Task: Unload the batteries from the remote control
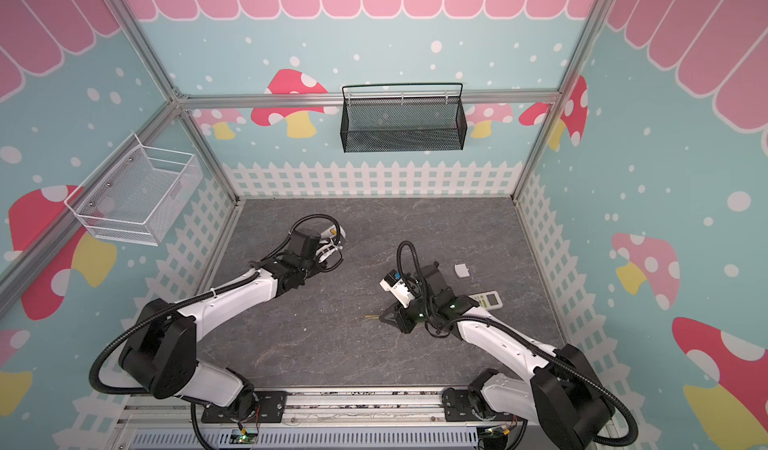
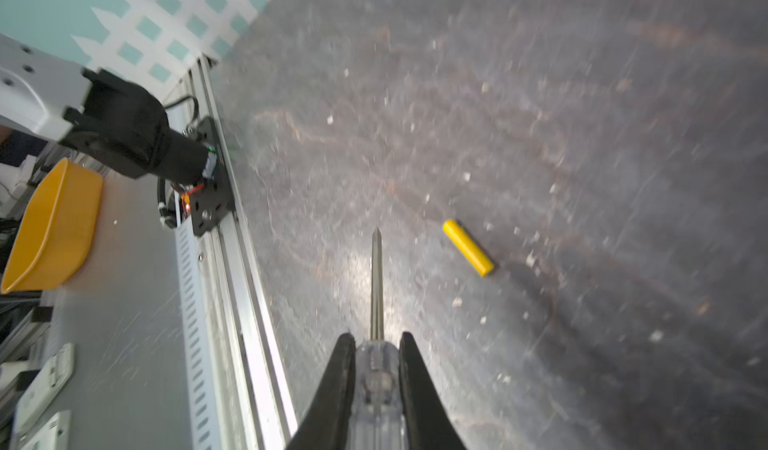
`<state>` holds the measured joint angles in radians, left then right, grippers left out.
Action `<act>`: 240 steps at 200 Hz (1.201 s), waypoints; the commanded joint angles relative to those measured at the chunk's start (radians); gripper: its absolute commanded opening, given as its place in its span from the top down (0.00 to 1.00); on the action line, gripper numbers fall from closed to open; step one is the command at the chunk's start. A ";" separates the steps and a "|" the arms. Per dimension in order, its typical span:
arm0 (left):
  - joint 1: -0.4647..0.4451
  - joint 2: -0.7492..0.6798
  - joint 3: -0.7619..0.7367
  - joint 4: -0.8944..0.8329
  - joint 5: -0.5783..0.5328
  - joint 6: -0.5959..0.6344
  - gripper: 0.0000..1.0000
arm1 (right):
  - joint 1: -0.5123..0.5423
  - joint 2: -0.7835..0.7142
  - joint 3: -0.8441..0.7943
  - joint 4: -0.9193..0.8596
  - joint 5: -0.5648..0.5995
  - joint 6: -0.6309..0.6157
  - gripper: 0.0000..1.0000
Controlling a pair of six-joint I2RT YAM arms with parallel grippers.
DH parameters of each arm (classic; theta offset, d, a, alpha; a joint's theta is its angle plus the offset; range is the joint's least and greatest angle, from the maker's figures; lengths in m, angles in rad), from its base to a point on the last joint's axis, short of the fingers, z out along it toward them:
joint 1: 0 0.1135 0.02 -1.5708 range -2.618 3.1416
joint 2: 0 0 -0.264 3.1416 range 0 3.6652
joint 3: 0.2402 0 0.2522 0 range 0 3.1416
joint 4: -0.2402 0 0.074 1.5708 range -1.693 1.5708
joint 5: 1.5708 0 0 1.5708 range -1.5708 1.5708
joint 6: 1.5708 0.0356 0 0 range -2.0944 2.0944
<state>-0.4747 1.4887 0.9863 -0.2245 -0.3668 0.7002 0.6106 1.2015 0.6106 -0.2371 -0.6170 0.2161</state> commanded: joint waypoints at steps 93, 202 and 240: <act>0.051 -0.038 0.012 -0.257 0.349 -0.140 0.99 | 0.010 0.120 0.034 -0.122 0.111 -0.005 1.00; 0.039 0.022 0.042 -0.392 0.554 -0.083 0.94 | 0.005 0.093 0.046 -0.075 0.030 -0.016 1.00; 0.031 0.050 0.021 -0.405 0.572 -0.034 0.93 | -0.056 0.077 0.101 -0.096 -0.063 -0.056 1.00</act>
<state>-0.4389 1.5211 0.9985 -0.6037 0.1574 0.6174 0.5922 1.3052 0.6537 -0.3225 -0.6052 0.2047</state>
